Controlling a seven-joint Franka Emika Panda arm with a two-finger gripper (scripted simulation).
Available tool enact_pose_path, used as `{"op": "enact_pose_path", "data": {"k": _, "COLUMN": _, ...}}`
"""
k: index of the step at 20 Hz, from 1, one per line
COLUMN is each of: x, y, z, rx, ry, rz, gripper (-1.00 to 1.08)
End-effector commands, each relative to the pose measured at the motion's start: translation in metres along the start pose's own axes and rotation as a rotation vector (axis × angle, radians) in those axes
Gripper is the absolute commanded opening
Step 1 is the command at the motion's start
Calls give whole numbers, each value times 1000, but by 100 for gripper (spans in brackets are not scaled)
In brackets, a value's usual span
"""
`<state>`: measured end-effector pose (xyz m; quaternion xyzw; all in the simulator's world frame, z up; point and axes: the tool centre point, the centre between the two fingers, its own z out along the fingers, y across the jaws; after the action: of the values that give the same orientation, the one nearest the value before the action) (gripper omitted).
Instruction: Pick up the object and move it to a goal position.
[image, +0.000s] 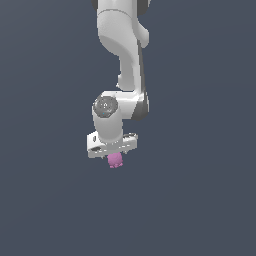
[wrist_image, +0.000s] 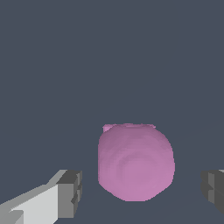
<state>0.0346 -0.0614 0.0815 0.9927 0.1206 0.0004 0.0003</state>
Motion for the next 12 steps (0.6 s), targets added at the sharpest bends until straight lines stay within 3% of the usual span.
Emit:
{"op": "enact_pose_path", "data": {"k": 1, "x": -1, "y": 0, "z": 11, "rx": 1, "ry": -1, "rz": -1, "gripper": 100}}
{"op": "enact_pose_path", "data": {"k": 11, "x": 0, "y": 0, "z": 42, "rx": 1, "ry": -1, "rz": -3, "gripper": 100}}
{"op": "enact_pose_path", "data": {"k": 12, "x": 0, "y": 0, "z": 42, "rx": 1, "ry": -1, "rz": -3, "gripper": -100}}
